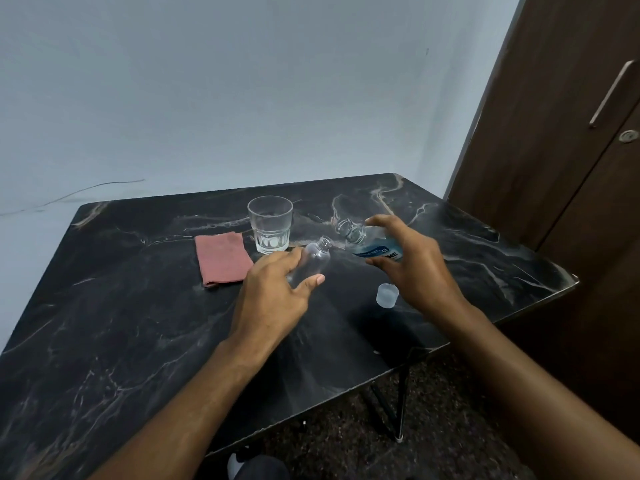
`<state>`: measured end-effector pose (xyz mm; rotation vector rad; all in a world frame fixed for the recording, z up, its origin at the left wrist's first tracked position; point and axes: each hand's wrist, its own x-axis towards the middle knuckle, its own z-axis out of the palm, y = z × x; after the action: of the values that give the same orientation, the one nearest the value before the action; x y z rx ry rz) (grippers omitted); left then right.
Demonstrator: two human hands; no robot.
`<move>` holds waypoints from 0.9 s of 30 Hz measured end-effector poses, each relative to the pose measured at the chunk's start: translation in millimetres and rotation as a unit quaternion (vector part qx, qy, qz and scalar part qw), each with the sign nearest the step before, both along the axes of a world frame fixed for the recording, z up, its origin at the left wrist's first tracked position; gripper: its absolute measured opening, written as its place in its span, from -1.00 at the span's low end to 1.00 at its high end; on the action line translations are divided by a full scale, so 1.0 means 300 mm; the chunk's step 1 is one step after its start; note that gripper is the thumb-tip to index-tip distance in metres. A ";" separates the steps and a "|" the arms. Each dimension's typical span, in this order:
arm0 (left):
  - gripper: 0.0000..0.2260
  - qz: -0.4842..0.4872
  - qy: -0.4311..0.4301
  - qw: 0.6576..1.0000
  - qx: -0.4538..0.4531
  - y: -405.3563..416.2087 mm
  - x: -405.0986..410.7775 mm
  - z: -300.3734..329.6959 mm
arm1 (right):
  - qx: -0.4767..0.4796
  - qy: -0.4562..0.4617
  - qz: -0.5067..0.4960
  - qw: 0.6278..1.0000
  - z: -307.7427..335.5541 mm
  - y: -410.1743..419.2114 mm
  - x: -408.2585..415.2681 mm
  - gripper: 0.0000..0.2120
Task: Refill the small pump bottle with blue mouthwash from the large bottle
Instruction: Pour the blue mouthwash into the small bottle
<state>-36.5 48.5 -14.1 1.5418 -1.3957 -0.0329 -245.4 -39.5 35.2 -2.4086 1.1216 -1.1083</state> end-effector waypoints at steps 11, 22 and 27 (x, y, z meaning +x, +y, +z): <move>-0.64 -0.012 0.009 1.000 -0.003 -0.017 0.018 -0.021 | -0.041 0.043 0.008 0.998 -0.030 -0.019 0.014 -0.43; -0.57 -0.004 0.004 1.000 0.001 -0.014 0.029 -0.019 | -0.098 0.068 0.017 0.993 -0.025 -0.036 0.025 -0.46; -0.56 -0.003 -0.003 1.000 0.004 -0.017 0.037 -0.026 | -0.103 0.086 0.015 0.991 -0.020 -0.044 0.026 -0.45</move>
<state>-25.5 43.4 -22.0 1.5462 -1.4076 -0.0377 -237.7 -52.7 29.2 -2.7180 1.0633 -1.0707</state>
